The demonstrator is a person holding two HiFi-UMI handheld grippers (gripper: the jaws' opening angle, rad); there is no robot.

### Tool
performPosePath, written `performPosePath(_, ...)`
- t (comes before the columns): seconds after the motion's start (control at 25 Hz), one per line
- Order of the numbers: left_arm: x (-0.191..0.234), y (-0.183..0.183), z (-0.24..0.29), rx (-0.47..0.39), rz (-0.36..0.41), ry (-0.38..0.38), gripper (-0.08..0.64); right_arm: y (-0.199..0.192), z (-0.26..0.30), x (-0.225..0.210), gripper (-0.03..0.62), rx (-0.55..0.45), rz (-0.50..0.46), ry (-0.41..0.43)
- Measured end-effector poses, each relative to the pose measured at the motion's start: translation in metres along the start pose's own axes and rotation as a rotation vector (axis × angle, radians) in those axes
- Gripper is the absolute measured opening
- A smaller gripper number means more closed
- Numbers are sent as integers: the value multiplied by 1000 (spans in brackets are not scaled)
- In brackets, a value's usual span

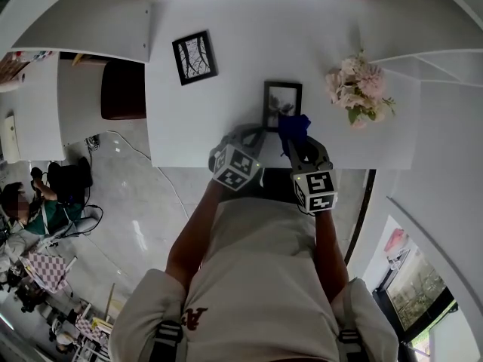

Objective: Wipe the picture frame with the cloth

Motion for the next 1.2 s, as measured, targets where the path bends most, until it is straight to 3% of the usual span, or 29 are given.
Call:
performPosePath(0.44, 1, -12, 13, 57, 1, 0, -2, 3, 19, 4, 34, 6, -28, 23)
performPosePath(1.2, -1, -17, 18, 76, -4, 11, -1, -5, 63, 21, 34, 35, -72, 110)
Point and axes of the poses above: the fingertips, and each gripper's own axes: z forward along the fingers, x to its left, y out of its top, the point moved 3 cm from there along -z, backward along the fingers, and after that the axes turned 3 degrees about -x, right-handed, at the moved point
